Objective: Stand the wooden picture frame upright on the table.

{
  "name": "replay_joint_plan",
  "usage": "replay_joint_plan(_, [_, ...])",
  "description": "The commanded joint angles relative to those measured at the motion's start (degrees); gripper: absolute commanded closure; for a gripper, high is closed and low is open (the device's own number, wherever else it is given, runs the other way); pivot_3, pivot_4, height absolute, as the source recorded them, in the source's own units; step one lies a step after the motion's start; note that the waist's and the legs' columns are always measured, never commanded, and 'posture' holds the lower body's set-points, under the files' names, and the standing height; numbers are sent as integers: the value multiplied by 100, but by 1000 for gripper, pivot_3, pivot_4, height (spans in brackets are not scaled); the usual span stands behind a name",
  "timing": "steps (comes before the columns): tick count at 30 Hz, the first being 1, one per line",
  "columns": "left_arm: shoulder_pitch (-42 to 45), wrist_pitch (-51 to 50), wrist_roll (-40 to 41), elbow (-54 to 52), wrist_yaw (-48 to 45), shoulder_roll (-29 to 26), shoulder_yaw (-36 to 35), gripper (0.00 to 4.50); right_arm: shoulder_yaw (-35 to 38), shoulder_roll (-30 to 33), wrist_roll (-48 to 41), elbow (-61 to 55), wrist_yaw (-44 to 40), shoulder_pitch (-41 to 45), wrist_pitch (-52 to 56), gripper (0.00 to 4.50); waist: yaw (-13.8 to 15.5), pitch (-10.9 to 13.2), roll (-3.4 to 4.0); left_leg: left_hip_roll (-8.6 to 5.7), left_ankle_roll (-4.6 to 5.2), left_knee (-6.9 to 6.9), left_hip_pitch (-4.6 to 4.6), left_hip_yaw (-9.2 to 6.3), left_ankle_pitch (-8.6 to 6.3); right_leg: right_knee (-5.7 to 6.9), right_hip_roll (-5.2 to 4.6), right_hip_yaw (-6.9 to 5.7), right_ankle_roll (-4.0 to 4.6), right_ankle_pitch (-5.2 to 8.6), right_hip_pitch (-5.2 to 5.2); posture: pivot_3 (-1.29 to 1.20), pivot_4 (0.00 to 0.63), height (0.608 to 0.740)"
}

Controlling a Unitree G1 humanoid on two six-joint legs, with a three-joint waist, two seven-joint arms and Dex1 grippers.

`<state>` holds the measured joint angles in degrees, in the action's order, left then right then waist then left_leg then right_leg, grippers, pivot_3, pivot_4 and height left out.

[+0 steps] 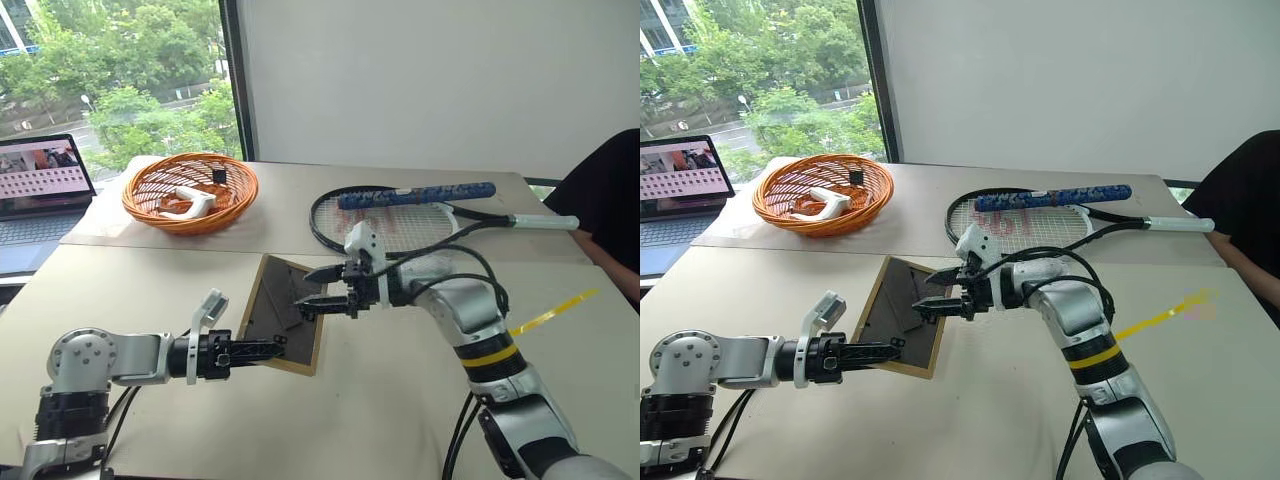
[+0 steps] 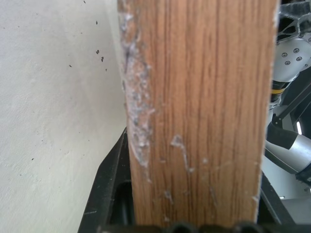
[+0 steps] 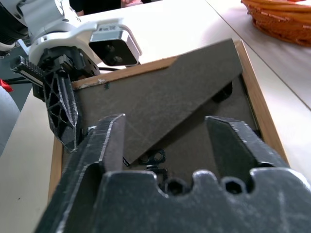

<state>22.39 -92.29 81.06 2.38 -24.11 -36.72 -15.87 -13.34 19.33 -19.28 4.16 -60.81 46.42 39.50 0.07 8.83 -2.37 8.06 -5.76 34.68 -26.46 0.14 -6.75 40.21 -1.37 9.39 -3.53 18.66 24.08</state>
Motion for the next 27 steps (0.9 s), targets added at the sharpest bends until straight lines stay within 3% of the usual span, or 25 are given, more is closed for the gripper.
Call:
replay_joint_plan(1, [107, 70, 307, -204, -75, -9, -152, 3300, -227, -40, 24, 31, -89, 185, 41, 652, -4, 0, 0, 0, 0, -1, 0, 0, 0, 0, 0, 0, 0, 0, 0, 0, 150, 692])
replay_joint_plan(6, [160, 85, 500, -61, 21, 59, -165, 3300, -204, -148, -589, -619, -538, 18, 127, 652, 1, 1, 1, 0, 0, -8, -4, 0, 0, -1, 0, -1, 1, 1, 5, 0, 150, 692])
replay_joint_plan(14, [265, 28, 889, 458, 147, -194, -168, 3300, 97, 149, -723, -1099, -592, -200, -223, 652, 6, 1, 1, 0, 0, -2, -6, -5, 0, -1, -1, -7, 0, 1, 4, 0, 150, 692])
replay_joint_plan(21, [260, 34, 1276, 541, 32, -431, -75, 3300, 156, 887, 53, -991, -329, -377, -1194, 652, 10, 1, 1, 0, 0, -6, -7, -5, 0, -4, -1, -7, 1, 1, 6, 0, 150, 692])
replay_joint_plan(27, [287, -19, 1100, 944, -471, -888, -147, 3300, 651, 1568, 242, -1095, -265, -388, -1833, 652, -2, 4, 0, 0, 0, -10, -8, -5, 0, -7, 0, -7, 3, 3, 10, 0, 150, 692])
